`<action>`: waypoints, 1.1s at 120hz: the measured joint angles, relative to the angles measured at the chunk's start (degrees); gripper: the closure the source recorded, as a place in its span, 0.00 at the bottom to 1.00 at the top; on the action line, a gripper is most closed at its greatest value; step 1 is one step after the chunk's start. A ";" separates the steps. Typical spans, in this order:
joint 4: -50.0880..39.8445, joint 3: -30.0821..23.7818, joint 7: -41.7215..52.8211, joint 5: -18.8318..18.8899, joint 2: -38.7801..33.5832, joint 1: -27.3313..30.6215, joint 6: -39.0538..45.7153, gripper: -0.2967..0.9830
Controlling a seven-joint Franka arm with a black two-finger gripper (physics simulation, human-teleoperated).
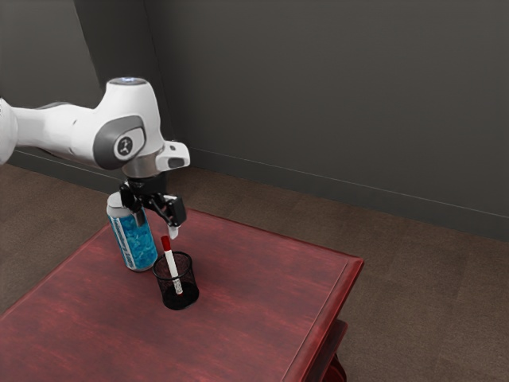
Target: Take the marker out of the pen holder and place it to the left of the pen holder.
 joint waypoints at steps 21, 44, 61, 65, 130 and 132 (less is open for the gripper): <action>-0.76 0.00 0.33 -0.44 1.14 0.34 2.15 0.23; -0.86 0.00 0.61 -1.15 2.39 0.40 3.67 0.23; -0.88 0.00 0.78 -1.48 3.11 0.36 4.37 0.23; -0.88 0.00 0.81 -1.52 3.20 0.37 4.48 0.23; -1.66 0.00 1.30 -2.41 4.21 0.54 6.09 0.57; -1.66 0.00 1.31 -2.41 4.21 0.54 6.11 0.59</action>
